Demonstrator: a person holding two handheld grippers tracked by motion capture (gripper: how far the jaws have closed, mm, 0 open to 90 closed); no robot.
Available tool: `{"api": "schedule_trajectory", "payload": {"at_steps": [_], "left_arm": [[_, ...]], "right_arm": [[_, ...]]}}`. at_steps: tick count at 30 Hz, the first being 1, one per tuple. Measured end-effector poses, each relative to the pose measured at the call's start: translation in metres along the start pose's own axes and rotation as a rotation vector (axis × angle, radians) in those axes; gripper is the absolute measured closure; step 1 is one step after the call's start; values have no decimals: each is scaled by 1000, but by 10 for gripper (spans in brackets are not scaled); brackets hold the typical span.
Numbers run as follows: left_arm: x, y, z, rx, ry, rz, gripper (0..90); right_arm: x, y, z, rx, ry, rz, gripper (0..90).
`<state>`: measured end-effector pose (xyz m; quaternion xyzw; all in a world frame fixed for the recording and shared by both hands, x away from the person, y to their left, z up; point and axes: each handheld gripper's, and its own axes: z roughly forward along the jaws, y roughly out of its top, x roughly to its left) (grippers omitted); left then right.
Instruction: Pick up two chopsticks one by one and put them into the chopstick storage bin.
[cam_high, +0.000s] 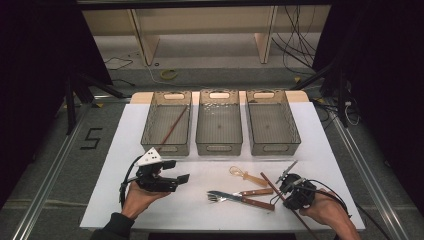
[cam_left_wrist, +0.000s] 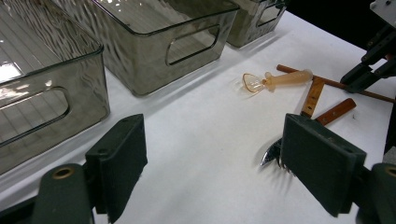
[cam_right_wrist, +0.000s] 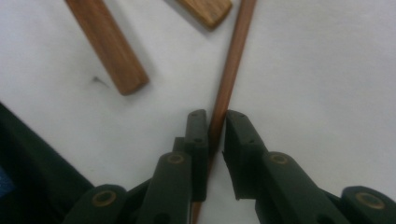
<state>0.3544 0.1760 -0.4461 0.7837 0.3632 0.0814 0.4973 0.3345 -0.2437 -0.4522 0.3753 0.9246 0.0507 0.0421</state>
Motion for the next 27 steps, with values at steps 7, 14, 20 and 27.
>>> {"api": "schedule_trajectory", "payload": {"at_steps": [7,14,20,27], "left_arm": [[0,0,1,5,0,4,218],[0,0,2,6,-3,5,218],[0,0,2,8,-5,8,218],[-3,2,5,12,-19,20,216]], "right_arm": [[-7,0,0,5,-13,23,848],[-9,0,-1,-7,-13,12,851],[-13,-1,-12,-51,-21,4,853],[-10,9,-31,-124,-23,-50,852]]}}
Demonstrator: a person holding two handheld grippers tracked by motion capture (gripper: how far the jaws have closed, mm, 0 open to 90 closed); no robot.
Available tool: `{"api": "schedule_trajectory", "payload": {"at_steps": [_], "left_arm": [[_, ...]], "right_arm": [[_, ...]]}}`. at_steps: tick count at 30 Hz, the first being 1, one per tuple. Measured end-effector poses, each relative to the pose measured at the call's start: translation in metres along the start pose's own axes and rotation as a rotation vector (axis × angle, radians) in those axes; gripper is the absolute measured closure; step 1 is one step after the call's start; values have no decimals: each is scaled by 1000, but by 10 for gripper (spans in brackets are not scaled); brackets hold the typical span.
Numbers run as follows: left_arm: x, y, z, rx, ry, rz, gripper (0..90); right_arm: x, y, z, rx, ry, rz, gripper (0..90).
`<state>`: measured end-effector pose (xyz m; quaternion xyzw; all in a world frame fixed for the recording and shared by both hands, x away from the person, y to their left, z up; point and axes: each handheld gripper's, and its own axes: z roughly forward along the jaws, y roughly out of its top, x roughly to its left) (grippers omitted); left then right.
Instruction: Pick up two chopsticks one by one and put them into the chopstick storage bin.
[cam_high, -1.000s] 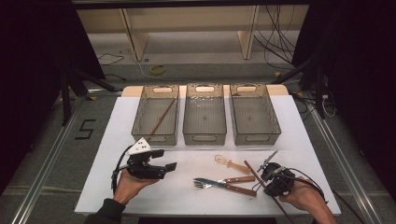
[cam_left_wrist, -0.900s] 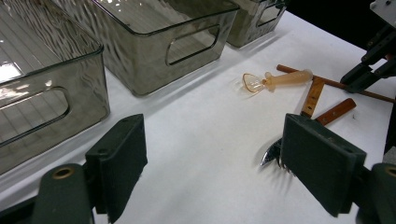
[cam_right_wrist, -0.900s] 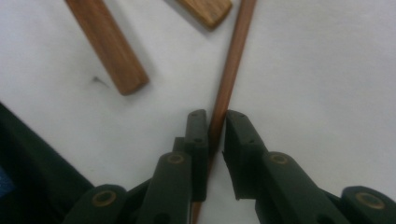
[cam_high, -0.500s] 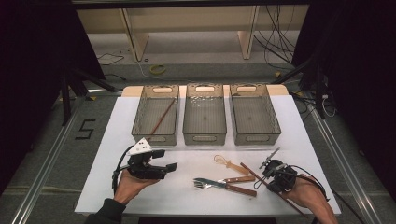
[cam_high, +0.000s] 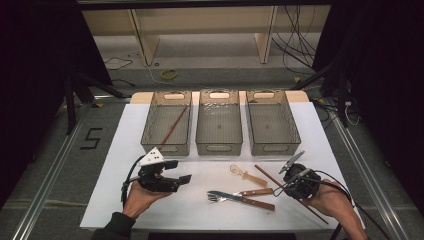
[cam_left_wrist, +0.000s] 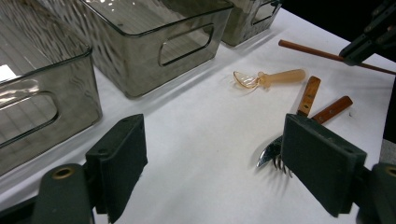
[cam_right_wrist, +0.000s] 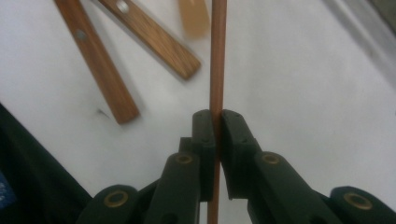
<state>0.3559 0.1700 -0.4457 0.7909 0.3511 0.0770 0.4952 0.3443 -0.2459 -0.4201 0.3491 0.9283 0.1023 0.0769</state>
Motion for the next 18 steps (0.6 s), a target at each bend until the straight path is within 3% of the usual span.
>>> {"api": "schedule_trajectory", "payload": {"at_steps": [13,18], "left_arm": [[-9,10,11,17,-39,55,215],[-16,16,18,37,-69,97,215]], "right_arm": [[33,36,-12,-68,19,-183,851],[48,43,-11,-76,28,-249,851]]}}
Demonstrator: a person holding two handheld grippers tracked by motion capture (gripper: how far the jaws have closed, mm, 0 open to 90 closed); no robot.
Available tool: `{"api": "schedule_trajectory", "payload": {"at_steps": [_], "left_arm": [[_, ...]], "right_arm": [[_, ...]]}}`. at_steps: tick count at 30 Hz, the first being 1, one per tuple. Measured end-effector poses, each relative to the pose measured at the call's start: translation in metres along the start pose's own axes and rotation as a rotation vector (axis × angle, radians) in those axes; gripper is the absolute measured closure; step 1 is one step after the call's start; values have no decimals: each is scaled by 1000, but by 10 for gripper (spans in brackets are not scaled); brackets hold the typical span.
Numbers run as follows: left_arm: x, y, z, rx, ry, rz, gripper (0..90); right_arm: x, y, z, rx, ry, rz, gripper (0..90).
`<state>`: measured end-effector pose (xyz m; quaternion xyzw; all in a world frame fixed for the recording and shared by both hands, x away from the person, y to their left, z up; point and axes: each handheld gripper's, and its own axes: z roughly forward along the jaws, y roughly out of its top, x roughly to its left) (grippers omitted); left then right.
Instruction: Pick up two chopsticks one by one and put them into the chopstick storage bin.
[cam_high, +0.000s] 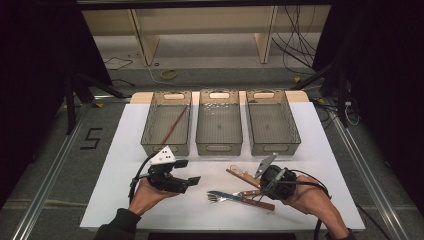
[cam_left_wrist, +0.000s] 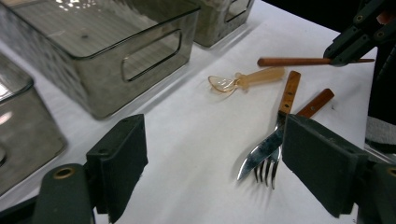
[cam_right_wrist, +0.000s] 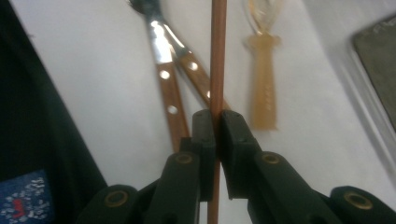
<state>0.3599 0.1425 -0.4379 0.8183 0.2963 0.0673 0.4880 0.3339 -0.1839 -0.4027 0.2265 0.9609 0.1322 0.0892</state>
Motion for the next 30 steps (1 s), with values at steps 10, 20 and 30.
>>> {"api": "schedule_trajectory", "payload": {"at_steps": [10,20,30], "left_arm": [[-10,12,17,49,-54,70,215],[-23,14,29,126,-129,155,229],[-39,11,36,212,-151,297,337]], "right_arm": [[16,16,3,-11,24,-100,851],[30,28,6,-18,35,-156,851],[39,34,7,-16,55,-218,851]]}}
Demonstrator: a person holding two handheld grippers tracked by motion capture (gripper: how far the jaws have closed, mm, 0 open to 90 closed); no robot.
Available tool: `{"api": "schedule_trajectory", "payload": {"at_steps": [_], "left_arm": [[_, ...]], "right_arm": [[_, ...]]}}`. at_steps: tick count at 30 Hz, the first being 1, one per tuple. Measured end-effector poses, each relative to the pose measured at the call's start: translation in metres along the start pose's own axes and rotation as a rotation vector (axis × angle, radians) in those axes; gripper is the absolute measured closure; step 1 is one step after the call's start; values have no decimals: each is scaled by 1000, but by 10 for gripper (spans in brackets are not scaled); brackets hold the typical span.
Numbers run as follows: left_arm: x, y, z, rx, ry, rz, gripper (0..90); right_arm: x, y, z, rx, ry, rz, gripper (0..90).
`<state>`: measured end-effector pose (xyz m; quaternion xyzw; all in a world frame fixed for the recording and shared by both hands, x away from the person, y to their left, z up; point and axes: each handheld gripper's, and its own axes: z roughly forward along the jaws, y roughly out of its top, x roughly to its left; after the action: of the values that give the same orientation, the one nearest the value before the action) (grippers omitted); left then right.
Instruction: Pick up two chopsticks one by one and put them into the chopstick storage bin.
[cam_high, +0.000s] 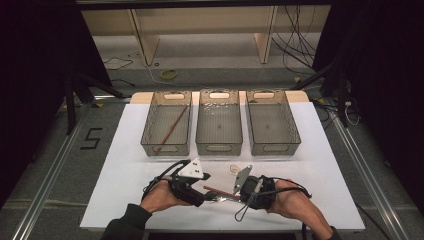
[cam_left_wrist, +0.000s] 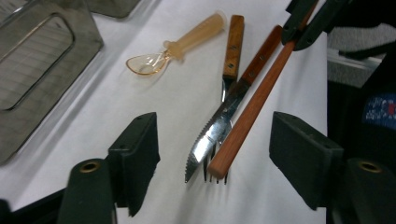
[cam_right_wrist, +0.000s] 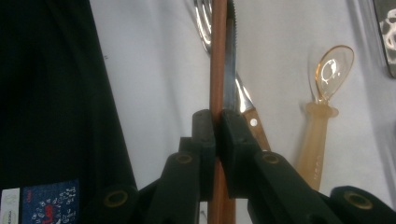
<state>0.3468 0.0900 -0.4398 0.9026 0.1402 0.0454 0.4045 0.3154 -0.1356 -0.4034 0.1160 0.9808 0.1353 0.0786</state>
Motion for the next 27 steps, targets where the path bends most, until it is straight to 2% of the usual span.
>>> {"api": "schedule_trajectory", "payload": {"at_steps": [5,11,16,23,27], "left_arm": [[-5,1,3,31,-18,48,425],[-8,2,3,54,-52,75,547],[-11,3,3,71,-83,100,615],[-15,4,3,92,-117,142,717],[-17,3,4,100,-135,153,756]], "right_arm": [[3,3,1,15,16,-30,851],[5,4,2,19,23,-57,851],[6,5,2,19,28,-69,851],[7,5,3,21,40,-104,850],[9,5,3,20,42,-133,851]]}}
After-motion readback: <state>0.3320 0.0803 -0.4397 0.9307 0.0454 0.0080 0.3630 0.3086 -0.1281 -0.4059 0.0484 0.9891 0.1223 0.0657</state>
